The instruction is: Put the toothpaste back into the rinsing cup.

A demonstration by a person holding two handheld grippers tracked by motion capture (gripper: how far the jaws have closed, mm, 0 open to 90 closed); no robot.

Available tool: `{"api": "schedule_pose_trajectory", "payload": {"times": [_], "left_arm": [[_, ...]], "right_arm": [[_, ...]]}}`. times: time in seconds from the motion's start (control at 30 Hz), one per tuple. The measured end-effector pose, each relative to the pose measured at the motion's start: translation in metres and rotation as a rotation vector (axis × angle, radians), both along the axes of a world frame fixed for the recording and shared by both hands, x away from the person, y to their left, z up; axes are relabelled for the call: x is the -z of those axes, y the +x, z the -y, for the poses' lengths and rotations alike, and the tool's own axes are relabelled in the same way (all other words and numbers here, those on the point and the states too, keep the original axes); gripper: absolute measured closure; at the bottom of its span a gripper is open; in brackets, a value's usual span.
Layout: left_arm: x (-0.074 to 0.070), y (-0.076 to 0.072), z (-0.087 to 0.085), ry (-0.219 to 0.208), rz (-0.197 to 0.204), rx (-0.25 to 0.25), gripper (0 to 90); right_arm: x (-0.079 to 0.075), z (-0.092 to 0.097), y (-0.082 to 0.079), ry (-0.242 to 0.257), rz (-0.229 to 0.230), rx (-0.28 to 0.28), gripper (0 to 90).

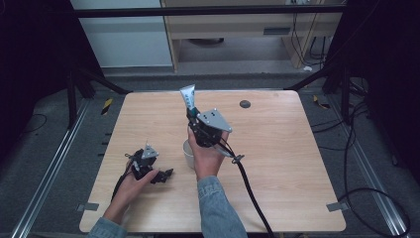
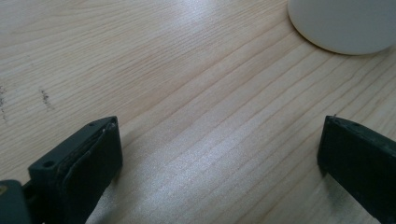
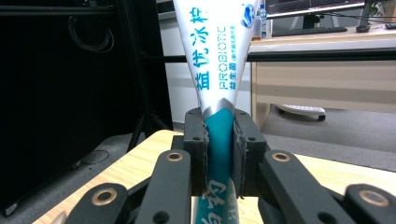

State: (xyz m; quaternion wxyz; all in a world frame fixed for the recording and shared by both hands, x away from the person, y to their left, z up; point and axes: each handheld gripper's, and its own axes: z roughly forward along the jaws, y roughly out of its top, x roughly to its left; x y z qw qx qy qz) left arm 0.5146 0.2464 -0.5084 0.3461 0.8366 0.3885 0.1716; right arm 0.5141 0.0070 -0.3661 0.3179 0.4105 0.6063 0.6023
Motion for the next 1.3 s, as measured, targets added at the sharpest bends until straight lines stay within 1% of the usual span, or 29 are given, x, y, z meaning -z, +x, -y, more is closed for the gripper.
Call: {"api": "schedule_pose_trajectory", "payload": {"times": [0.1, 0.3, 0.4, 0.5, 0.6, 0.63, 0.77, 0.9, 1.13, 1.3], "left_arm": [[0.0, 0.0, 0.0, -0.001, 0.001, -0.007, 0.0], [0.0, 0.0, 0.0, -0.001, 0.001, -0.01, 0.0], [0.0, 0.0, 0.0, -0.002, 0.001, -0.012, 0.0], [0.0, 0.0, -0.001, 0.0, 0.001, -0.013, 0.0], [0.0, 0.0, -0.001, -0.001, 0.001, -0.013, 0.0], [0.0, 0.0, -0.001, -0.001, 0.002, -0.016, 0.0], [0.0, 0.0, -0.001, 0.0, 0.002, -0.018, 0.0], [0.0, 0.0, -0.001, 0.002, 0.001, -0.018, 0.0], [0.0, 0.0, -0.001, 0.001, 0.0, -0.021, 0.0], [0.0, 0.0, -0.001, 0.002, -0.001, -0.02, 0.0]], "right_arm": [[0.003, -0.001, 0.0, 0.001, 0.002, -0.002, 78.2], [0.011, -0.001, 0.0, 0.023, -0.007, 0.0, 78.2], [0.015, -0.003, -0.001, 0.018, -0.011, -0.007, 78.2], [0.018, -0.005, -0.002, 0.004, -0.009, -0.005, 78.2], [0.02, -0.006, -0.002, 0.002, -0.012, -0.002, 78.2], [0.022, -0.007, -0.003, -0.014, -0.012, 0.008, 78.2], [0.027, -0.006, -0.003, -0.009, -0.019, 0.016, 78.2], [0.034, -0.007, -0.004, -0.024, -0.021, 0.02, 78.1], [0.042, -0.003, -0.003, -0.006, -0.03, 0.027, 78.1], [0.045, -0.004, -0.004, -0.012, -0.037, 0.022, 78.0]]}}
